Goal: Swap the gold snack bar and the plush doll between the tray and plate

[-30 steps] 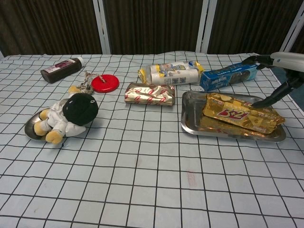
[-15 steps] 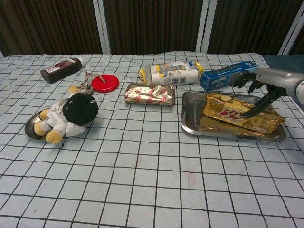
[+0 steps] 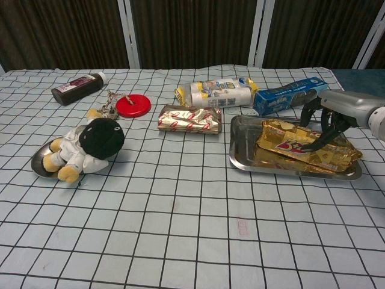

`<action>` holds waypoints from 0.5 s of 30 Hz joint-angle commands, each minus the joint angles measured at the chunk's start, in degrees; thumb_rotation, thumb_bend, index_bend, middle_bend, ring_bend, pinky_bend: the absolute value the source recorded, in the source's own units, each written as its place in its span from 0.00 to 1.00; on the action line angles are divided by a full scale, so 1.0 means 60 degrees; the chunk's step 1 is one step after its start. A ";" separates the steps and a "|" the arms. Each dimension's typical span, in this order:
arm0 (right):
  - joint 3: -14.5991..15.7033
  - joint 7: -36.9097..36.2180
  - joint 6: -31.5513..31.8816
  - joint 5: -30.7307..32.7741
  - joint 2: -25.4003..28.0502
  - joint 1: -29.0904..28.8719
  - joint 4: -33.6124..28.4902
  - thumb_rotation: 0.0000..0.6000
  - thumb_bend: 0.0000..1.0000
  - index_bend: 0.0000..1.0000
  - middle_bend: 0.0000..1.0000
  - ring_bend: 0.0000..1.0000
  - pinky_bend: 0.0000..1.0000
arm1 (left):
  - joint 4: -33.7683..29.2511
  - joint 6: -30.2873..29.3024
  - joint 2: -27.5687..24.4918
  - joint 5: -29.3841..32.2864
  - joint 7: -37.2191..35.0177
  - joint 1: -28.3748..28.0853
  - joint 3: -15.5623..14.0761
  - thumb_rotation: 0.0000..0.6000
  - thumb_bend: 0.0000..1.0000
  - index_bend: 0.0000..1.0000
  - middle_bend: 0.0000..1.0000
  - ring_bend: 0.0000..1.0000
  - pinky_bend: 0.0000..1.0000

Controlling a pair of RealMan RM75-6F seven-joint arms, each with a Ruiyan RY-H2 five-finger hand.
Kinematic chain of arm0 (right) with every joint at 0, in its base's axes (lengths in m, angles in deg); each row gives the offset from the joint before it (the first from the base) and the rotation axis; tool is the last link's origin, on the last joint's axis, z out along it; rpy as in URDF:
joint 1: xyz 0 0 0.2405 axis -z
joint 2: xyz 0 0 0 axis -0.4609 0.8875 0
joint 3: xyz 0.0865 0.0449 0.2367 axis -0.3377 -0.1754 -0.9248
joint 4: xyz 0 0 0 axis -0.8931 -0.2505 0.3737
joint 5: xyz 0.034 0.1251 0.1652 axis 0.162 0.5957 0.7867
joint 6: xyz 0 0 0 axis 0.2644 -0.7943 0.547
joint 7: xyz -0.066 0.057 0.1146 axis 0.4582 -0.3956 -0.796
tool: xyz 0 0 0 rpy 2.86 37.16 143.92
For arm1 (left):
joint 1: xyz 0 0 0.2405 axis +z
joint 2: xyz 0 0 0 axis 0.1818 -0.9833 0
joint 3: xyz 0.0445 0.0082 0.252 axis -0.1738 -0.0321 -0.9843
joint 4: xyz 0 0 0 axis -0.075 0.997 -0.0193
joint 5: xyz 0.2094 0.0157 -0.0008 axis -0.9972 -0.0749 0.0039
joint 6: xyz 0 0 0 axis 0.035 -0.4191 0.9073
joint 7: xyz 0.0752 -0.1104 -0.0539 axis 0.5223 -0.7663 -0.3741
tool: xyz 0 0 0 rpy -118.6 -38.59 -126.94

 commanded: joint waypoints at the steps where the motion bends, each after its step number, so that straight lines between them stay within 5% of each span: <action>1: 0.0020 0.0069 -0.0024 0.0057 -0.0025 -0.0011 0.0037 1.00 0.09 0.55 0.44 0.61 0.59 | 0.0001 -0.0027 -0.0001 -0.0018 -0.0014 0.0011 -0.0001 1.00 0.49 0.12 0.12 0.02 0.24; 5: 0.0037 0.0167 0.0087 0.0039 -0.0112 -0.0012 0.0114 1.00 0.11 0.59 0.47 0.64 0.62 | -0.0005 -0.0032 -0.0008 -0.0023 -0.0045 0.0020 -0.0005 1.00 0.49 0.13 0.12 0.02 0.24; 11: 0.0131 0.0086 0.0445 -0.0352 -0.0153 0.0106 0.0037 1.00 0.47 0.80 0.66 0.82 0.77 | -0.0035 -0.0026 -0.0034 -0.0015 -0.0096 0.0030 -0.0004 1.00 0.49 0.13 0.12 0.02 0.24; 15: 0.0179 -0.0260 0.0718 -0.0921 0.0020 0.0197 -0.0467 1.00 0.53 0.85 0.70 0.86 0.80 | -0.0046 -0.0026 -0.0042 -0.0013 -0.0084 0.0033 -0.0001 1.00 0.49 0.13 0.12 0.02 0.25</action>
